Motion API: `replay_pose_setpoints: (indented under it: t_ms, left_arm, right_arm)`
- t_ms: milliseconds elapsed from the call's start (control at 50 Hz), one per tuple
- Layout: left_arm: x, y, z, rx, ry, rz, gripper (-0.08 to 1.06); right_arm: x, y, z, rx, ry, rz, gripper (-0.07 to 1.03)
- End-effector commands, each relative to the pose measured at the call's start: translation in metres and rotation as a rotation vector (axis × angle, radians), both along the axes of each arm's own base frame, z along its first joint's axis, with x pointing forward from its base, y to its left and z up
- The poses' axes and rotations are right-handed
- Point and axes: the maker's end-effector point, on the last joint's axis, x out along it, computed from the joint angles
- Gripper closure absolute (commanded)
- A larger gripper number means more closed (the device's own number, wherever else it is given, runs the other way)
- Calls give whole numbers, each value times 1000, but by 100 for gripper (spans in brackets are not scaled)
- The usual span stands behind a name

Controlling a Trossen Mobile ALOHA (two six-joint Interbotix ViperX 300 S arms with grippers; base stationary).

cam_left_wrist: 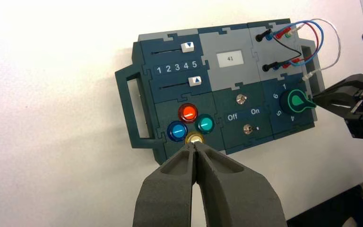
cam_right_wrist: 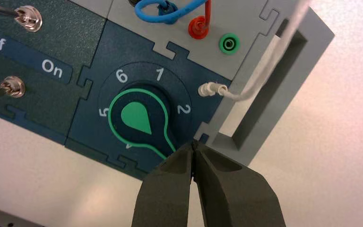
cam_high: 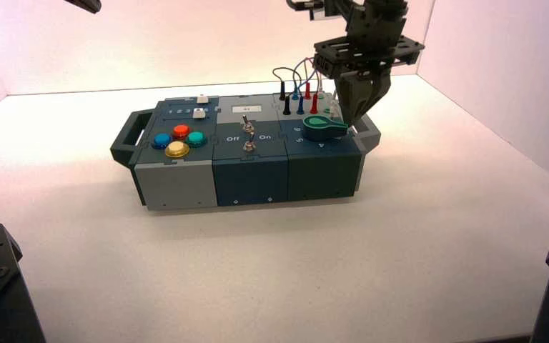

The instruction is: Turn the knob to position 5.

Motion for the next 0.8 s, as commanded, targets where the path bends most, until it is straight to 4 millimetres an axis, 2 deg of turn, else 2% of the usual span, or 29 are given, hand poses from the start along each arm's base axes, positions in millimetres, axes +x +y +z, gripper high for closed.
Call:
replay_pose_setpoints:
  t_ms: [20,180,440,800]
  left_arm:
    - [7,-4,14,-13,-40,-2,100]
    - [6,-4,14,-20,-41,3,100]
    - [5,-5,15,-31,-41,5,100]
    - [6,-6,15,-31,-38,5,100]
  right_arm:
    - [2,6,17,24,-36,12,99]
    - [-4,10,13,16,-21,36,99]
    - [0,12,7,9,-15,49,99]
    - [12,15,20,22,-45,40,99]
